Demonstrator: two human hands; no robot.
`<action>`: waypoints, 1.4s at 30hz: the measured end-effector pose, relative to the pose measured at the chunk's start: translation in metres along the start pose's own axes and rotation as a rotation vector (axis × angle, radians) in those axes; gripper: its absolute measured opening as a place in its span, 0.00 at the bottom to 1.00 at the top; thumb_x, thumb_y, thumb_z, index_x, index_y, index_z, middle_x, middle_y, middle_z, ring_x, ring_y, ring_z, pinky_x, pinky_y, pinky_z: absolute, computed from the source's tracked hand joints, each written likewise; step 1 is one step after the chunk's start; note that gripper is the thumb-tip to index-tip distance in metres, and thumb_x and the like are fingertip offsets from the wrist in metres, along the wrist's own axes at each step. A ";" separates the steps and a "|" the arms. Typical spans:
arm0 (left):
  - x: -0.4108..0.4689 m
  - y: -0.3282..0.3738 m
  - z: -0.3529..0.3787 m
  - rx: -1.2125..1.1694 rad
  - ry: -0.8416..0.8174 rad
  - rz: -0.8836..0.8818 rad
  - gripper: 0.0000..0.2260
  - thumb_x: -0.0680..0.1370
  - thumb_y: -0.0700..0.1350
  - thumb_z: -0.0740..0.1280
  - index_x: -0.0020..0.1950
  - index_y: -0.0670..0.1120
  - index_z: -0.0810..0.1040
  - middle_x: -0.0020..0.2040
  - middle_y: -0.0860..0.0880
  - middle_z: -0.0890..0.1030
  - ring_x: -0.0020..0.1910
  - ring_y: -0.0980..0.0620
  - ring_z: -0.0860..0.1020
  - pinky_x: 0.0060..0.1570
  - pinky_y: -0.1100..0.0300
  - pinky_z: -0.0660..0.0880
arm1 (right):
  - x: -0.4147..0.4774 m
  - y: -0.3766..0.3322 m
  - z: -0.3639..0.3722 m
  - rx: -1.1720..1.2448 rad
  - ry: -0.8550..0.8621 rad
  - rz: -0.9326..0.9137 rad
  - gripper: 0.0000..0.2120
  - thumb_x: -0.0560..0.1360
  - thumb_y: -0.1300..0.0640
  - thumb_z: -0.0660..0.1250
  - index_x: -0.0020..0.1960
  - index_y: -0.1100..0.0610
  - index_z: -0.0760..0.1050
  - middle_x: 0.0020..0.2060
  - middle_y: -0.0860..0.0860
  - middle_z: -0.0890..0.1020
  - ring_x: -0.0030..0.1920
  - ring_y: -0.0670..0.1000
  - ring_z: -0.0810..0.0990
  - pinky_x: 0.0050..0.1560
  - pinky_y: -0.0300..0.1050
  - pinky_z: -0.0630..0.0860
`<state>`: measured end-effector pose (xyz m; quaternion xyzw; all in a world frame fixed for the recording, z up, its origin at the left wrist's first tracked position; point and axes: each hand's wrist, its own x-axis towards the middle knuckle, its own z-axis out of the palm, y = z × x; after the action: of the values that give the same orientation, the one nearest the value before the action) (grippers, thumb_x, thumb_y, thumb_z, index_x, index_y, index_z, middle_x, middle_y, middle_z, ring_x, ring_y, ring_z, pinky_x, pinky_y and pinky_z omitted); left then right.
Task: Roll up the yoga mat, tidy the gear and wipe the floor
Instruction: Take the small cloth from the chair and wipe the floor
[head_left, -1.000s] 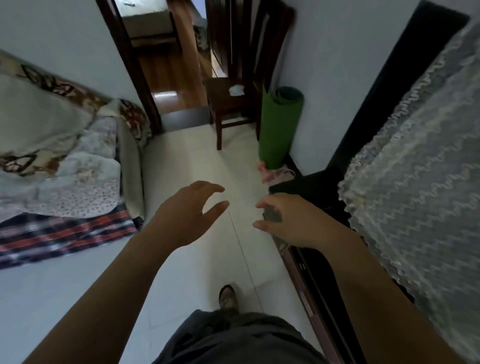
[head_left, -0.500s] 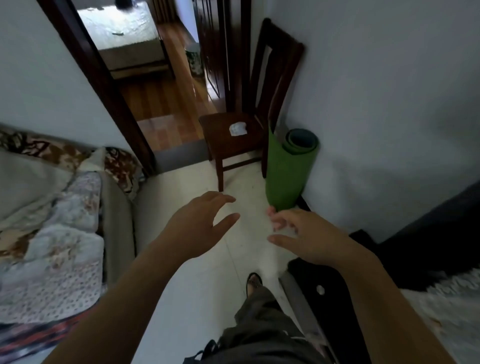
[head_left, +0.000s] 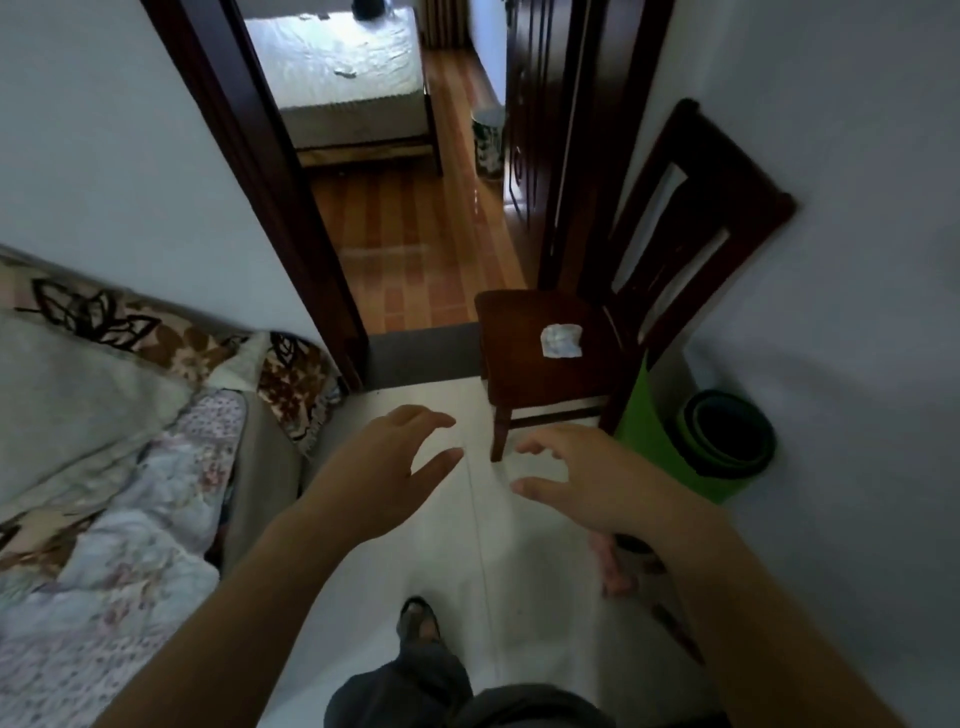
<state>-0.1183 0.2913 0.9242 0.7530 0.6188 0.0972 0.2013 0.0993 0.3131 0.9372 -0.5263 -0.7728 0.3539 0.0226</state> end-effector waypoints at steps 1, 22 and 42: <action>0.018 -0.009 -0.004 -0.002 0.004 0.003 0.22 0.76 0.60 0.55 0.68 0.54 0.68 0.67 0.53 0.70 0.61 0.55 0.71 0.57 0.63 0.68 | 0.019 -0.001 -0.006 0.005 -0.006 0.009 0.22 0.74 0.43 0.65 0.66 0.47 0.68 0.62 0.45 0.72 0.57 0.44 0.71 0.52 0.36 0.66; 0.390 -0.096 -0.068 0.051 -0.193 0.345 0.21 0.77 0.59 0.55 0.68 0.54 0.68 0.65 0.56 0.71 0.56 0.58 0.73 0.54 0.62 0.71 | 0.289 0.062 -0.128 0.203 0.182 0.296 0.21 0.73 0.44 0.67 0.64 0.48 0.70 0.63 0.45 0.73 0.58 0.43 0.72 0.54 0.37 0.69; 0.673 -0.017 -0.062 0.165 -0.423 0.699 0.21 0.78 0.58 0.56 0.70 0.53 0.65 0.69 0.54 0.68 0.60 0.58 0.71 0.55 0.64 0.66 | 0.397 0.185 -0.249 0.320 0.449 0.584 0.22 0.75 0.43 0.64 0.66 0.49 0.69 0.62 0.46 0.72 0.55 0.41 0.69 0.54 0.35 0.65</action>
<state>-0.0135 0.9591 0.9035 0.9349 0.2765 -0.0469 0.2176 0.1719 0.8093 0.8840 -0.7779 -0.5016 0.3376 0.1711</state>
